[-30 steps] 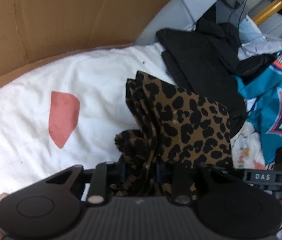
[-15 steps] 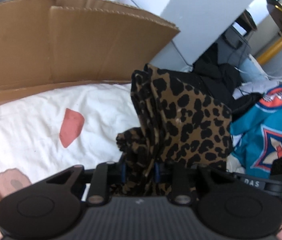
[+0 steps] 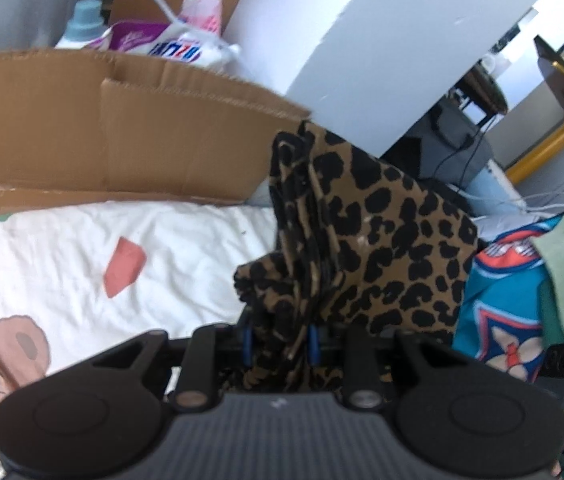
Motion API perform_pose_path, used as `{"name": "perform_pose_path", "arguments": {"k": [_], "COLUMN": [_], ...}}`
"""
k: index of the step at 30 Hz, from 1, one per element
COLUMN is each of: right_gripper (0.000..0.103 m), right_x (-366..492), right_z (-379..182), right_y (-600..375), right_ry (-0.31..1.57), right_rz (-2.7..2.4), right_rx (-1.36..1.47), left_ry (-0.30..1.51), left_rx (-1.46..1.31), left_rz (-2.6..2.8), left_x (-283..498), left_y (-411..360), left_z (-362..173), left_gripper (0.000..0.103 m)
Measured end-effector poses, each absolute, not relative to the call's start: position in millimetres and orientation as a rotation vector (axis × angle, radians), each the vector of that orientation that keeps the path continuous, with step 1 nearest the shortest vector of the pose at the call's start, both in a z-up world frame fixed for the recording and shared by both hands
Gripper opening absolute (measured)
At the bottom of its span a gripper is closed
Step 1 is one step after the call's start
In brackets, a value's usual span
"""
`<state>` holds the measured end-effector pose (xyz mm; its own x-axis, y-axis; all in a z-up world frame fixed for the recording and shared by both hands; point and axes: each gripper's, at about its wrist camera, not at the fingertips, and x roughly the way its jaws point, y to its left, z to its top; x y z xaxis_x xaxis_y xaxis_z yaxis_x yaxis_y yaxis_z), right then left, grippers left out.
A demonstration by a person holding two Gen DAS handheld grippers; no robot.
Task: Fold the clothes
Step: 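Carry the folded skirt with both grippers toward the black garment pile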
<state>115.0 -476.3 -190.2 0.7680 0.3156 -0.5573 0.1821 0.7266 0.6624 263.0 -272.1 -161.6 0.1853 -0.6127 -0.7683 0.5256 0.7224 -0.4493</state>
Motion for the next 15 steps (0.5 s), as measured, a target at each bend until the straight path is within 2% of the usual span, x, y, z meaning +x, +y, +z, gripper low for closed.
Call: {"name": "perform_pose_path", "arguments": {"k": [15], "right_gripper": [0.004], "right_x": [57.1], "right_z": [-138.0], "right_y": [-551.4], "right_ry": [0.585], "right_rz": [-0.051], "right_rx": [0.647], "left_ry": [1.127], "left_rx": [-0.282], "left_rz": [-0.820], "left_x": [205.9], "left_y": [-336.9], "left_z": [-158.8], "left_gripper": [0.026]}}
